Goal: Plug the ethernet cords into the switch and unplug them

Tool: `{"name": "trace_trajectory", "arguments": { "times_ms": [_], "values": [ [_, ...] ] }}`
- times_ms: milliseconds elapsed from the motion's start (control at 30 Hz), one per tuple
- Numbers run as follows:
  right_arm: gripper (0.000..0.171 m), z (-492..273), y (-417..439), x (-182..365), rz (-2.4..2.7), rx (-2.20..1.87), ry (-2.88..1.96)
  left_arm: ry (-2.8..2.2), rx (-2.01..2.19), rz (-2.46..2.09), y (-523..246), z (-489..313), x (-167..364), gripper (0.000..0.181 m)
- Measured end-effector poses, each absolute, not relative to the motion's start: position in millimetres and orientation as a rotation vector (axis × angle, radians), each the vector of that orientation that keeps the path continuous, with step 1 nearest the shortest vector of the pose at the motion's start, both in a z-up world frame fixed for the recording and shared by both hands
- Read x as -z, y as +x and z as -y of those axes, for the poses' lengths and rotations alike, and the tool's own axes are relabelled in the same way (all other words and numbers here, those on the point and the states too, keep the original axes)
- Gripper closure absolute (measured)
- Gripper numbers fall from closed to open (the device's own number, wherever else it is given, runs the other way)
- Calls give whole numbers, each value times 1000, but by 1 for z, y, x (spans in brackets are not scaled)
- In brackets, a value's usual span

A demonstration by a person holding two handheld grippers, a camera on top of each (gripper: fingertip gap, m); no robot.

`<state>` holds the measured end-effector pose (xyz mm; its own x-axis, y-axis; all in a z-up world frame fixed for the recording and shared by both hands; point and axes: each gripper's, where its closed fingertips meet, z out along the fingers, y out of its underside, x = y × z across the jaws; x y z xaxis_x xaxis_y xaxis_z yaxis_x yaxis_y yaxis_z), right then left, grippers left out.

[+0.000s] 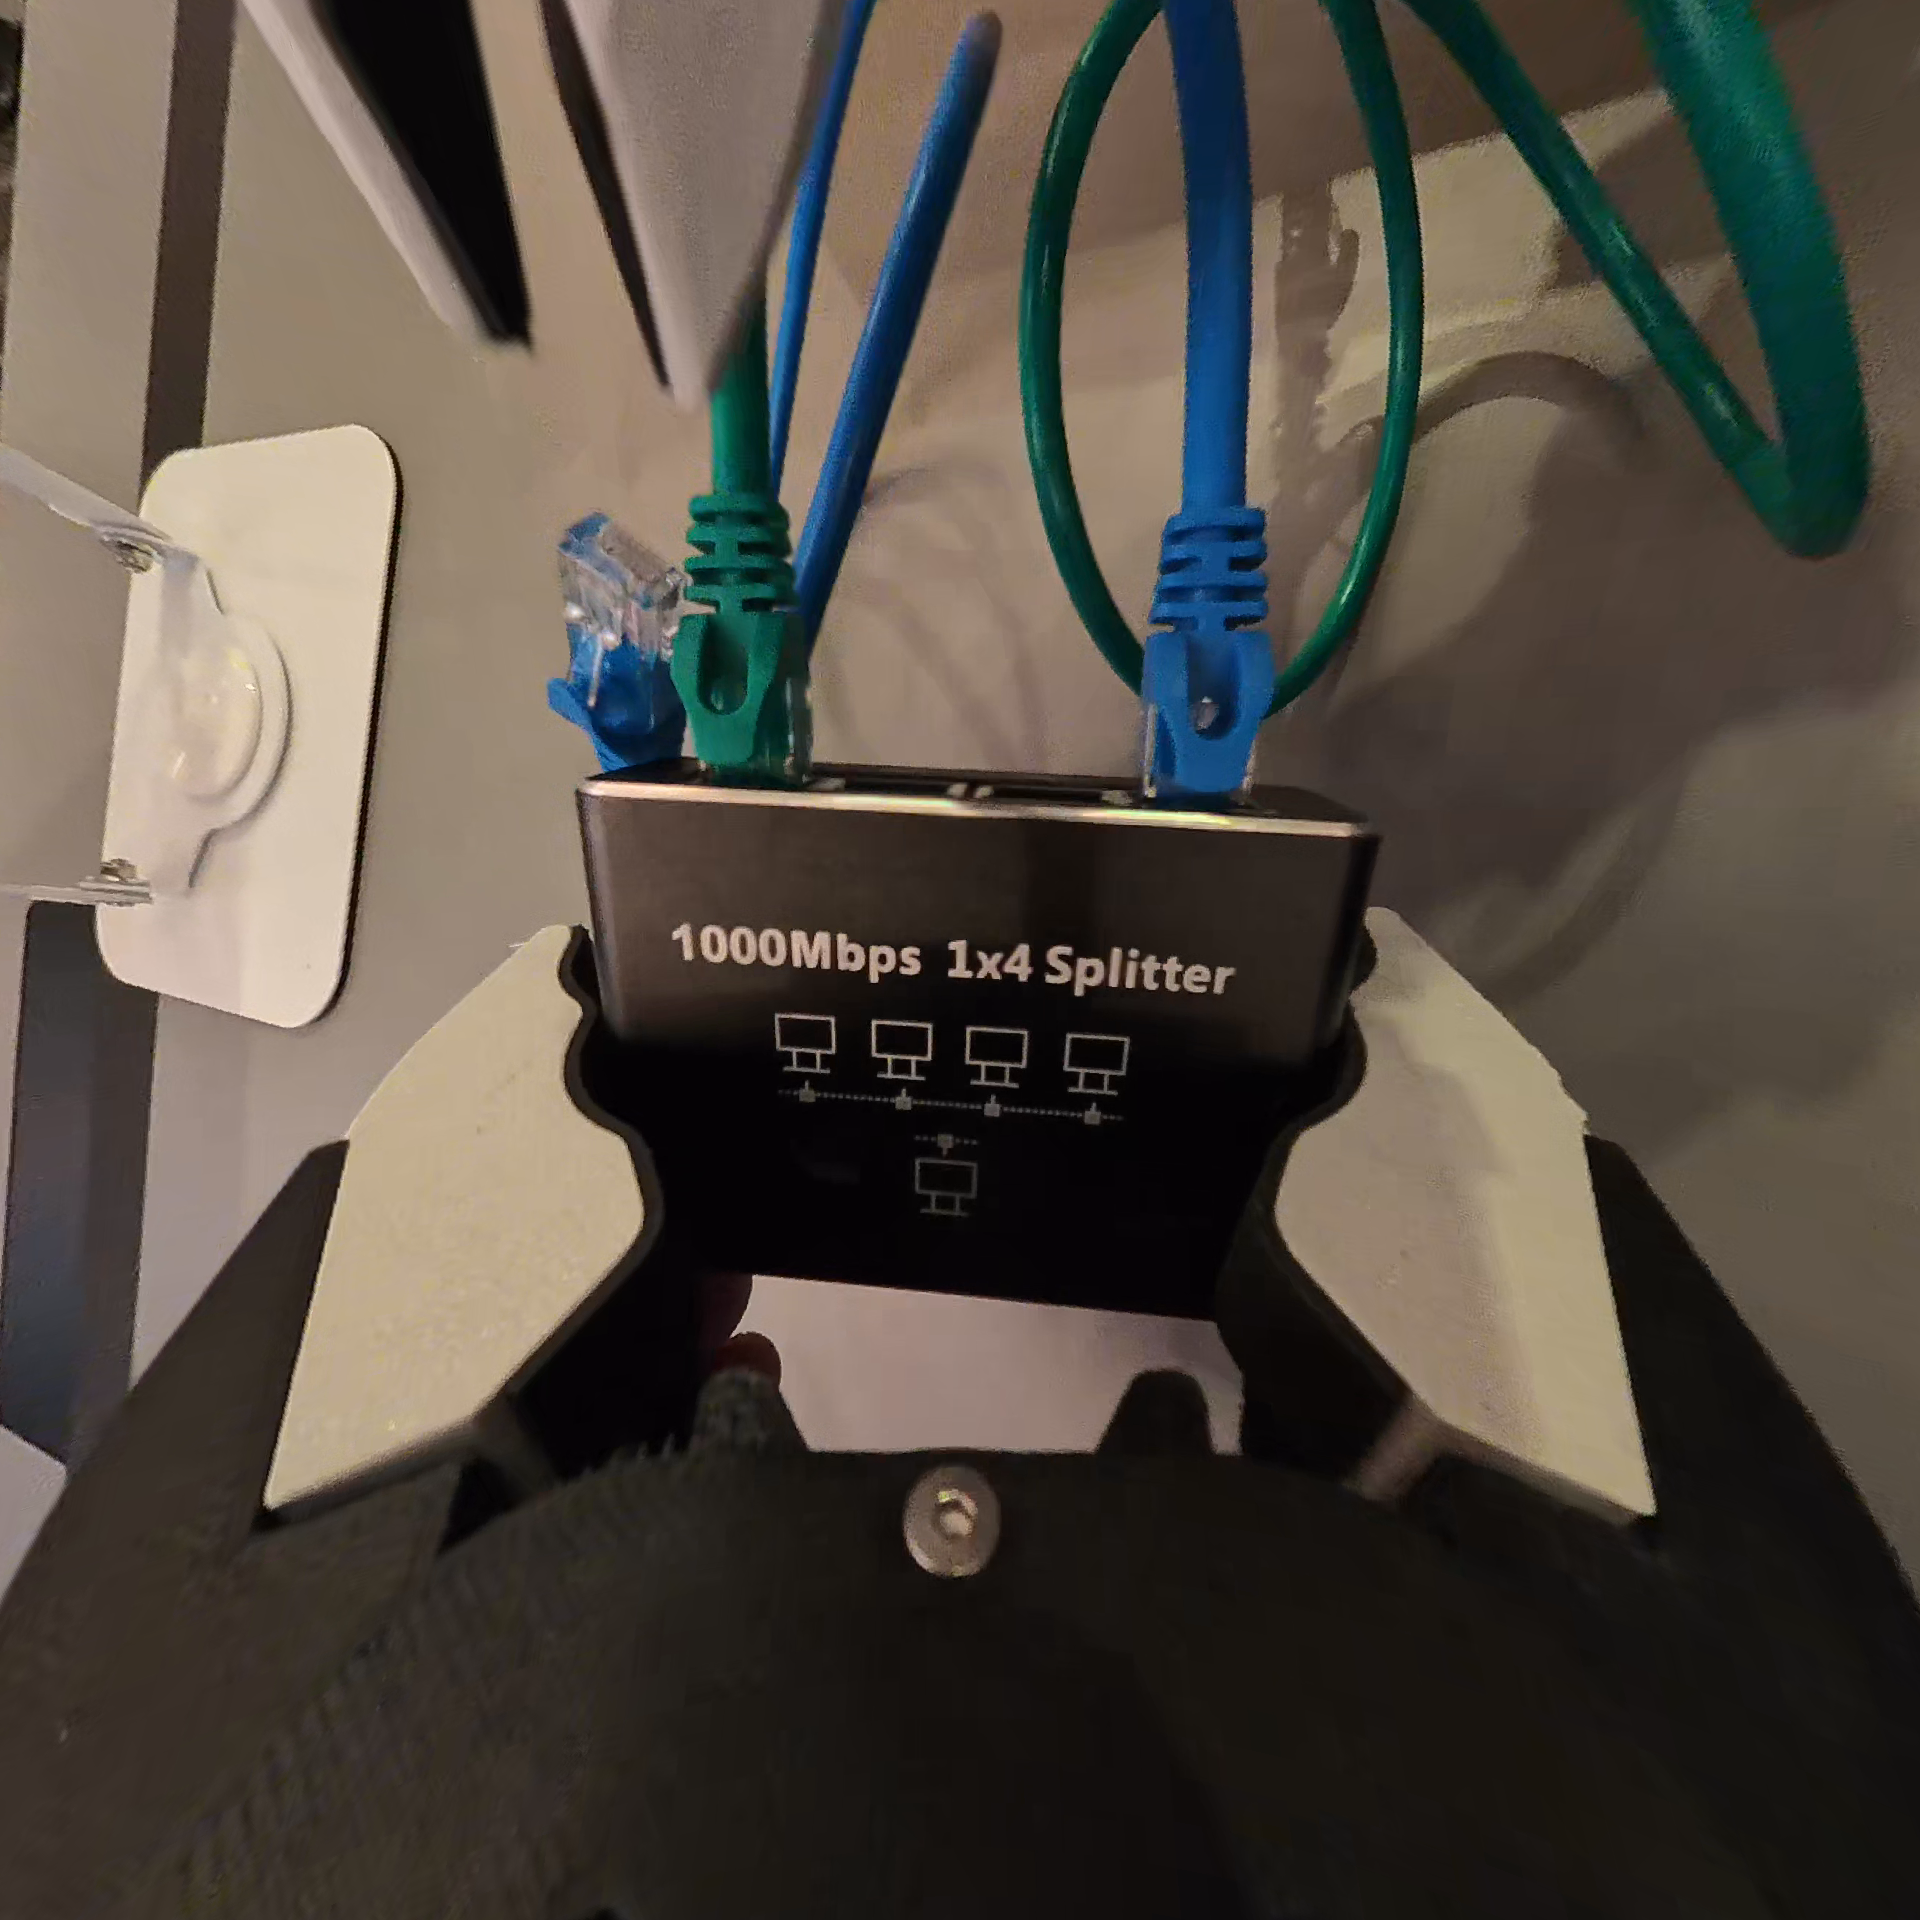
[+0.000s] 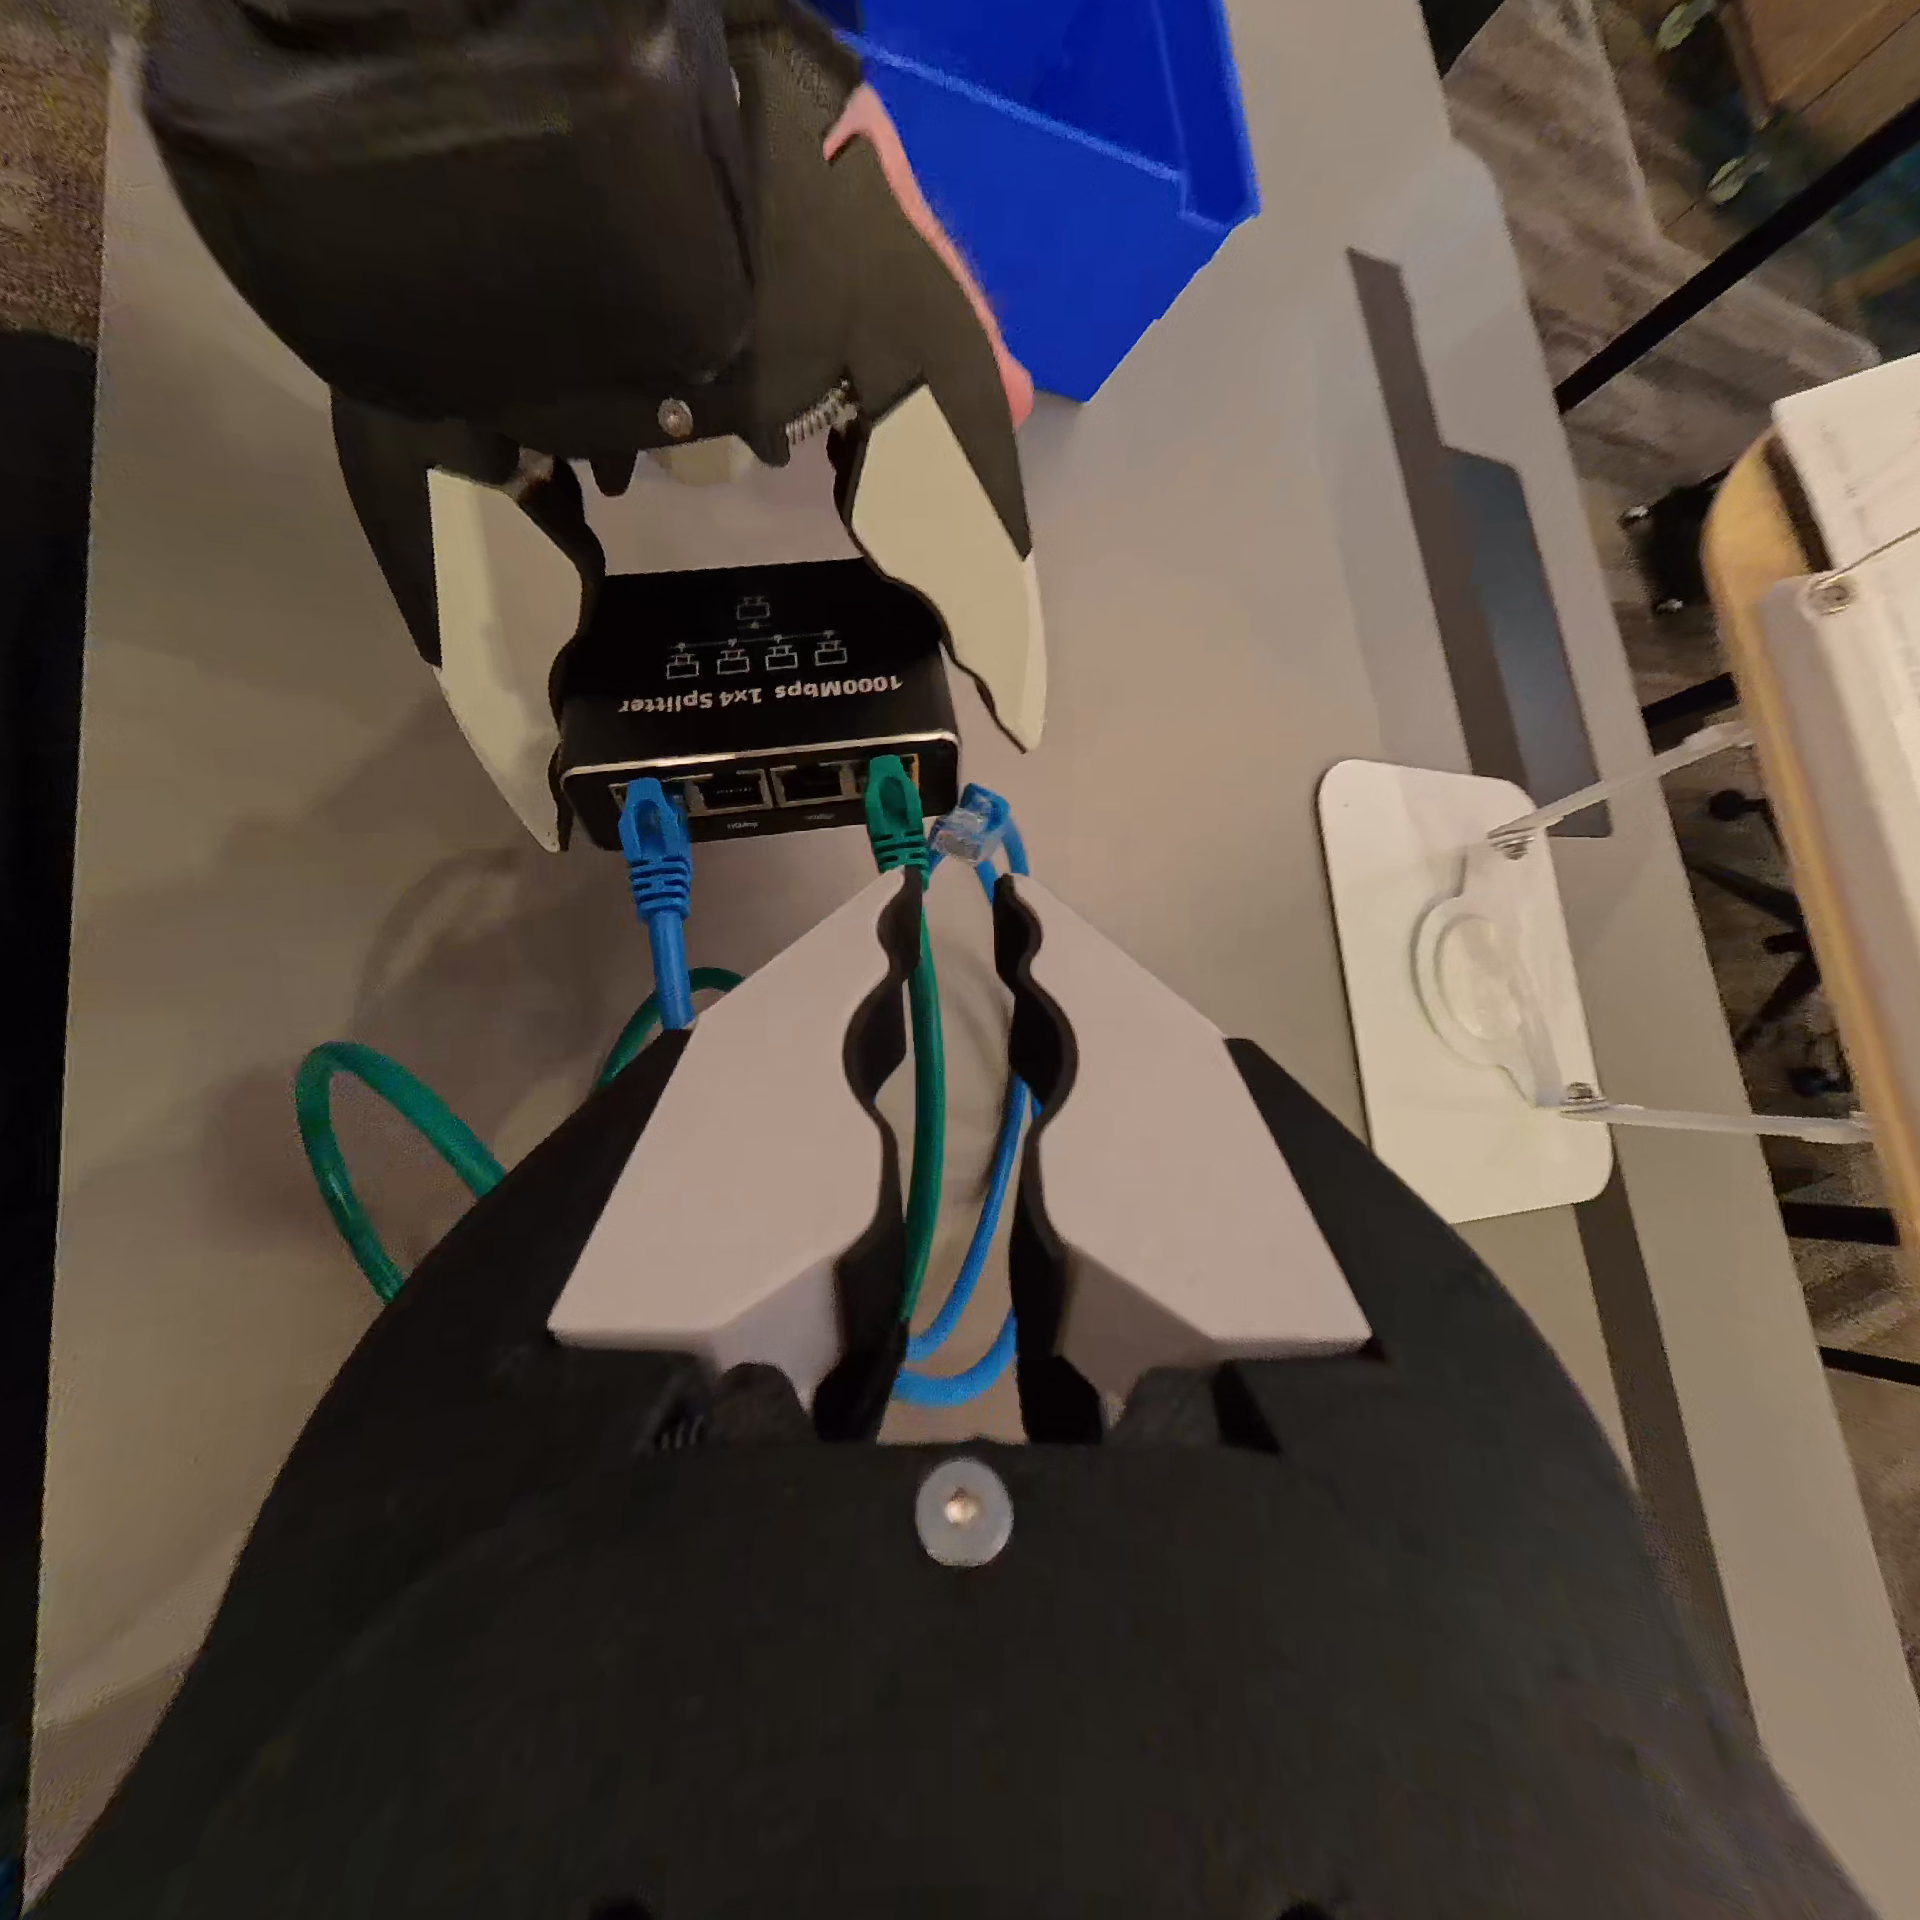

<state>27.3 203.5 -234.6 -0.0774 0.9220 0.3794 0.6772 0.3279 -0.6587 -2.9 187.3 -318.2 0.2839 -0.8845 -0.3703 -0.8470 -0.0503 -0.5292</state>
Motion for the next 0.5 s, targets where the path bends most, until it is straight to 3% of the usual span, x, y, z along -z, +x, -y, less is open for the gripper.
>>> {"name": "trace_trajectory", "arguments": {
  "times_ms": [233,500],
  "values": [
    [159,-189,30,228,1890,-388,-1290,-1929,159,-1530,-5,-184,318,55],
    [145,-156,17,257,2037,-229,-1074,-2003,298,-1561,-12,-171,323,55]
  ]
}}
